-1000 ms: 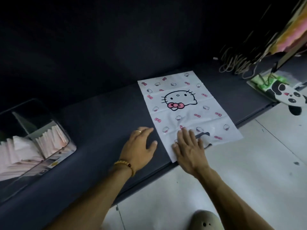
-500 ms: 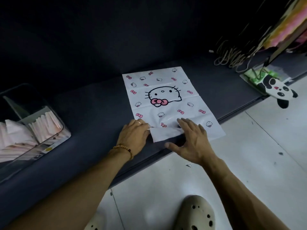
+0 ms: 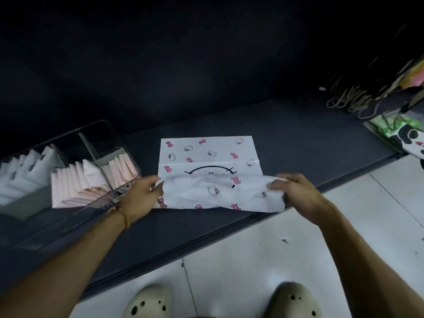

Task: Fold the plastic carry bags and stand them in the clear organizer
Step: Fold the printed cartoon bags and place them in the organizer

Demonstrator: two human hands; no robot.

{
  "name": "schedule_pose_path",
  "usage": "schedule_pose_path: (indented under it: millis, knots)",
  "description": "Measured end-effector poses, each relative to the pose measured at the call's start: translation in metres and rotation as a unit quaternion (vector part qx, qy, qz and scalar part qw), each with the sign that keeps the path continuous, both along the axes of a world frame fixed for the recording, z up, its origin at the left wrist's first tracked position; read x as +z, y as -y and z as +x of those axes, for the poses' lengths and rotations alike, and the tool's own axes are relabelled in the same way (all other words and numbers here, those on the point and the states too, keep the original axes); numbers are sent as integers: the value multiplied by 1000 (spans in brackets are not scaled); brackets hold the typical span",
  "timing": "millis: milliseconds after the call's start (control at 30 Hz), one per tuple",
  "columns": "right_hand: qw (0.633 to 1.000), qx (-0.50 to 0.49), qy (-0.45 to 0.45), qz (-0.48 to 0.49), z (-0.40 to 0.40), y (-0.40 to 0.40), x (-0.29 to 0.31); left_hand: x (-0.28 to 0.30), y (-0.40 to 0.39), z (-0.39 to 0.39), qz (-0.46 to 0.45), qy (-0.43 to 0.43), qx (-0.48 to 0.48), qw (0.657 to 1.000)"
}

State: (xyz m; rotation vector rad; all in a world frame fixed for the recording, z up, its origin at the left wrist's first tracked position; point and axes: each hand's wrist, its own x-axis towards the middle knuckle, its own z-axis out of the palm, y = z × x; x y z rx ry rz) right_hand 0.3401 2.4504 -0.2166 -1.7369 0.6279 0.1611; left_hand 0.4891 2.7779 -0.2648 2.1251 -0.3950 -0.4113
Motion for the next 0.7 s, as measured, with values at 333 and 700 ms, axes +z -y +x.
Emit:
schedule_pose_path:
  millis: [333,700]
  knots:
    - [979,-83,-12,-184,13,-25,-30,-24,24,3,-79,-91,266,956]
    - [945,-200,-92,-241,24,-24,-65,-22,28,7,96,60,123,986]
